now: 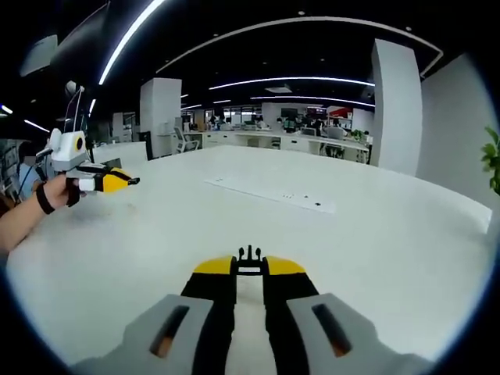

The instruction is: Snap the two parts of the plastic buckle together until the buckle closes and remains connected.

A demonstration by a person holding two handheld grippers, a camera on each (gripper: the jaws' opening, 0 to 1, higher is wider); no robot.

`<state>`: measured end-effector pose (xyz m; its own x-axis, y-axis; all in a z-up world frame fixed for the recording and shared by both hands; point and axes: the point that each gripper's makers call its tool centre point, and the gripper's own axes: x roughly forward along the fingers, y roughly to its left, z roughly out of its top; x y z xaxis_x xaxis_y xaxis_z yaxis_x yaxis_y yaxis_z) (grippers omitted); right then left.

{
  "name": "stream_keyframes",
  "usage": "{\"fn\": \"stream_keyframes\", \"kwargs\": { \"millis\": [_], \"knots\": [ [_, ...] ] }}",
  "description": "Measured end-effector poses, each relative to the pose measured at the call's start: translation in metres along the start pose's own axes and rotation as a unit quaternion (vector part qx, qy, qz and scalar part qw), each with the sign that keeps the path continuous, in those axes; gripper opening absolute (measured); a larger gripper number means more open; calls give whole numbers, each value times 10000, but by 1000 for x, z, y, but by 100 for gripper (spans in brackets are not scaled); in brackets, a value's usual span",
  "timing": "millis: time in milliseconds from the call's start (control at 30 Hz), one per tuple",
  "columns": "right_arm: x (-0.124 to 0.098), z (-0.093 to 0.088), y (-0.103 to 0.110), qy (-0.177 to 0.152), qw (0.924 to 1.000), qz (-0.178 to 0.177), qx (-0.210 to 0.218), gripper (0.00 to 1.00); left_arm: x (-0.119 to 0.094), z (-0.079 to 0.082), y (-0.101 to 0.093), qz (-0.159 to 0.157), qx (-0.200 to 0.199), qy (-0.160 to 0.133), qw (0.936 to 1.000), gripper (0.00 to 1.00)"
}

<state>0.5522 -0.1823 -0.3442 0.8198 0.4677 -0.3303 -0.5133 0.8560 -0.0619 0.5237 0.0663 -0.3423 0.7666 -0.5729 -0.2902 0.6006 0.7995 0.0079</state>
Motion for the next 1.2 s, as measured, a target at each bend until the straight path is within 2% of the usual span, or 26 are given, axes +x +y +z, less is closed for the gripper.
{"fn": "stream_keyframes", "kwargs": {
  "millis": [400,633,733,1200],
  "knots": [
    [-1,-1,-1,14,10000,-19,-37,12,6,-1,6,31,98,54,9999,11],
    [-2,0,0,-2,10000,-16,-35,12,24,7,30,77,164,42,9998,11],
    [-2,0,1,-6,10000,-4,-37,12,28,10,34,48,144,23,9999,11],
    [0,1,0,4,10000,20,-69,12,30,12,33,28,255,47,9997,11]
  ]
}}
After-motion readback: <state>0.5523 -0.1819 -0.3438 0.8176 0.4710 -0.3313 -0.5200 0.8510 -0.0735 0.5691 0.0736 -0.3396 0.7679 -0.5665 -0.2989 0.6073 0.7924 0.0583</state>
